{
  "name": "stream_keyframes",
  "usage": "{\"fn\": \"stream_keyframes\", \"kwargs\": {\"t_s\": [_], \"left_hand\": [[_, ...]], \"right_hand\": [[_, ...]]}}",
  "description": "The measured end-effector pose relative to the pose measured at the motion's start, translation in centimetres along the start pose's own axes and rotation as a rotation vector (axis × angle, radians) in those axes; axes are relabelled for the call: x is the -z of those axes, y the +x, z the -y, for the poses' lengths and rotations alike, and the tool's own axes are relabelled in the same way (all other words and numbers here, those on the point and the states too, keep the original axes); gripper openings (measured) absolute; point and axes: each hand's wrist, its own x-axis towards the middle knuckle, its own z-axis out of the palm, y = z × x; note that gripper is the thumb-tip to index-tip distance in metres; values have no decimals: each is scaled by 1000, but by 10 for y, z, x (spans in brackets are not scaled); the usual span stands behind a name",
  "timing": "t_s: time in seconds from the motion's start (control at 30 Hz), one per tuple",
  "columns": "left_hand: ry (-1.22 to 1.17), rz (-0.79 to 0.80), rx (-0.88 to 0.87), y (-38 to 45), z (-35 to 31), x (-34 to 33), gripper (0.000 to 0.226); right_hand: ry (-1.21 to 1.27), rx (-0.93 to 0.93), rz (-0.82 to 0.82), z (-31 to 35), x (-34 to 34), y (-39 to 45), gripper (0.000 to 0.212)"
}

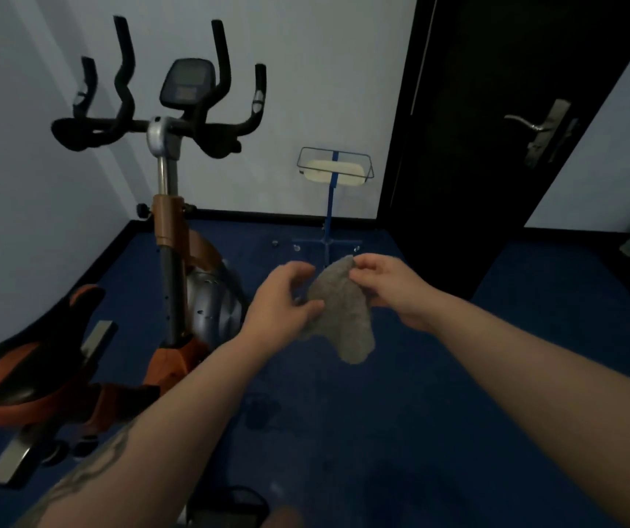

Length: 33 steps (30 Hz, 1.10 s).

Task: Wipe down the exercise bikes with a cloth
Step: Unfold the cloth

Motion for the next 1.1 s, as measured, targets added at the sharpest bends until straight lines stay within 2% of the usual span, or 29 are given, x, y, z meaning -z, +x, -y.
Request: {"fn": "stream_keyframes", "kwargs": {"t_s": [0.07, 0.13, 0.23, 0.37, 0.47, 0.53, 0.6, 0.7, 0.83, 0.93, 1.1], "left_hand": [[-33, 207, -8, 30, -5, -3, 65], [-17, 349, -21, 60, -2, -7, 48], [-51, 406, 53, 107, 7, -11, 24], [110, 466, -21, 174, 16, -22, 19], [212, 504, -85, 226, 17, -31, 20], [255, 518, -114, 258, 21, -39, 21], [256, 507, -105, 290, 26, -46, 21], [196, 471, -9, 327, 37, -66, 20], [226, 512, 68, 378, 54, -91, 18], [177, 426, 120, 432, 61, -103, 12], [141, 306, 225, 503, 63, -129, 14]], "right_hand": [[-24, 5, 55, 3, 21, 18, 14], [-39, 4, 67, 1, 39, 37, 14], [-43, 8, 25, -5, 69, 68, 14], [-154, 67, 89, -4, 108, 113, 31], [-553, 164, 105, 7, 121, 155, 40], [-842, 241, 54, 9, 127, 184, 30], [-917, 262, -21, 9, 136, 211, 18], [-831, 140, -86, 0, 158, 240, 11], [-828, -19, -122, -20, 205, 280, 12], [-788, -45, -180, -26, 251, 324, 11], [-844, -50, -110, -27, 315, 393, 5]]}}
